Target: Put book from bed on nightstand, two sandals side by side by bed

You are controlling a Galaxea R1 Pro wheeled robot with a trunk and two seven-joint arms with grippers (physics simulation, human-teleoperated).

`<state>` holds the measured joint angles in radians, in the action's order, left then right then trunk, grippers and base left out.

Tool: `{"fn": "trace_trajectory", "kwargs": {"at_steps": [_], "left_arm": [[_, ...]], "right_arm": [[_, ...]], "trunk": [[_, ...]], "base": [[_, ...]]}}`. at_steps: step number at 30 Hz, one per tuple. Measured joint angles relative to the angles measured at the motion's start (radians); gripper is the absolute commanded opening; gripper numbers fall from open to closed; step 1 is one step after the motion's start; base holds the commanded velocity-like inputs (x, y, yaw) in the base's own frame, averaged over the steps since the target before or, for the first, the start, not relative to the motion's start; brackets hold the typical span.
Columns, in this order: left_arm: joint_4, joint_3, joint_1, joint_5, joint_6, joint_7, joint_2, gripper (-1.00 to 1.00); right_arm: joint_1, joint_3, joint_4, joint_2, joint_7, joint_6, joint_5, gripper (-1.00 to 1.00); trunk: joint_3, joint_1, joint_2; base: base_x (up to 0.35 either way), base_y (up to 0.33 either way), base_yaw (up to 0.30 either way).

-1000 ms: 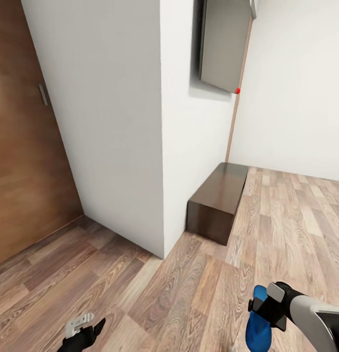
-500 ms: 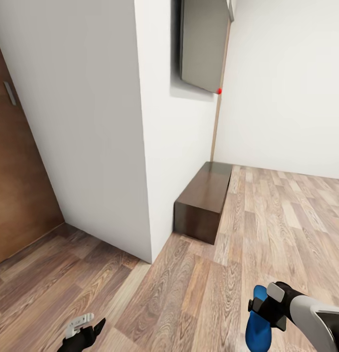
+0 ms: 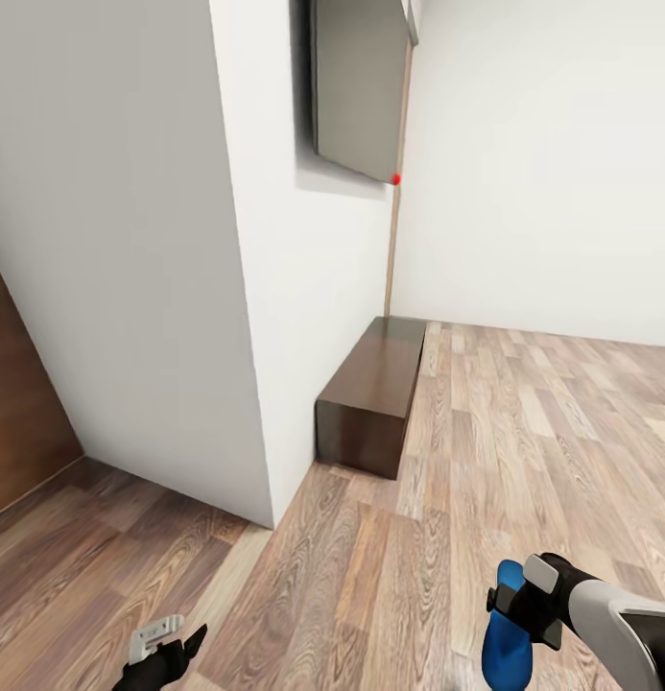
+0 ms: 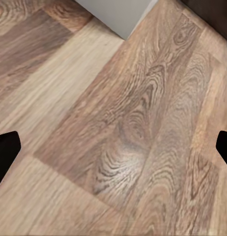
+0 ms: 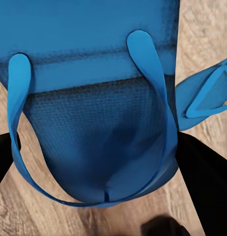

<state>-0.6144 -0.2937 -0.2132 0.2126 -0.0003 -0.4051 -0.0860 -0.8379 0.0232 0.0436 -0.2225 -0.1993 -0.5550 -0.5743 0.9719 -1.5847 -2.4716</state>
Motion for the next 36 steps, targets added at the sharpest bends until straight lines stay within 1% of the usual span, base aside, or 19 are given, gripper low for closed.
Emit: {"fn": "trace_trajectory", "kwargs": {"at_steps": [36], "left_arm": [[0.000, 0.000, 0.000, 0.000, 0.000, 0.000, 0.000, 1.00]], "right_arm": [[0.000, 0.001, 0.000, 0.000, 0.000, 0.000, 0.000, -1.00]], "trunk": [[0.000, 0.000, 0.000]], "base": [[0.080, 0.000, -0.200]]}}
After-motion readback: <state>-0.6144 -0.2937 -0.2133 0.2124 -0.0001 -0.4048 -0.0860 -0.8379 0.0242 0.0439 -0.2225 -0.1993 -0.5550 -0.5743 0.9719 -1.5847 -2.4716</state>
